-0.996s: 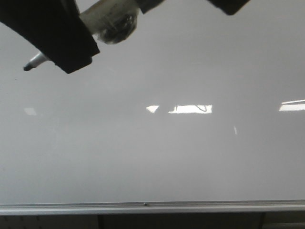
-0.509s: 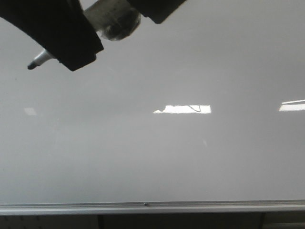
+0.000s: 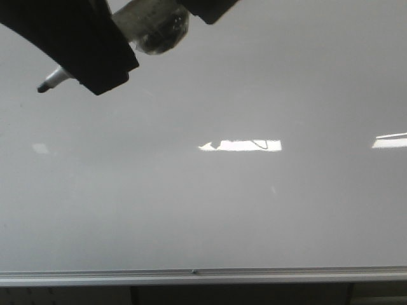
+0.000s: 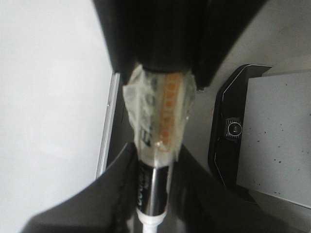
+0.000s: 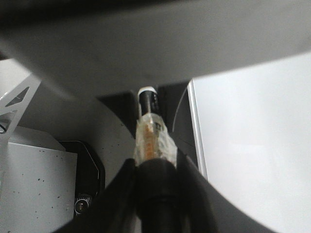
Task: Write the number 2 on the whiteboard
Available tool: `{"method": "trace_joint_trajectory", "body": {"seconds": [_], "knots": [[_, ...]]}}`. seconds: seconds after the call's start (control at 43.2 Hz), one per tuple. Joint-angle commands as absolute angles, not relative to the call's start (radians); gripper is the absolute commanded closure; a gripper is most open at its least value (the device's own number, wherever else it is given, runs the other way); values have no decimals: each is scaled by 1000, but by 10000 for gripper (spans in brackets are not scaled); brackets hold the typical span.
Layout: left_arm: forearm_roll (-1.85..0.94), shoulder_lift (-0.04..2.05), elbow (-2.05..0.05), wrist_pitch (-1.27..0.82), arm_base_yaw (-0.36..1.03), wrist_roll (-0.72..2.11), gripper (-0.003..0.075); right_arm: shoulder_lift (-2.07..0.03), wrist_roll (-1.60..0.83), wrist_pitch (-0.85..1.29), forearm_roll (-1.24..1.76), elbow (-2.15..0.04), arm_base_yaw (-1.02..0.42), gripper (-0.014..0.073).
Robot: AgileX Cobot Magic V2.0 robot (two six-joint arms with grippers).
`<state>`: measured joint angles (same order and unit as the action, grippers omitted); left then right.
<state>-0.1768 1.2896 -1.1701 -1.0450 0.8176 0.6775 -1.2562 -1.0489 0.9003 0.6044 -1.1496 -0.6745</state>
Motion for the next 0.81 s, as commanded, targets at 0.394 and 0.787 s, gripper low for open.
{"method": "trace_joint_trajectory", "body": {"seconds": [0.394, 0.787], "knots": [[-72, 1094, -1198, -979, 765, 431, 247, -1137, -681, 916, 326, -1184, -551, 610], [-274, 880, -992, -856, 298, 322, 247, -875, -298, 658, 247, -933, -236, 610]]}}
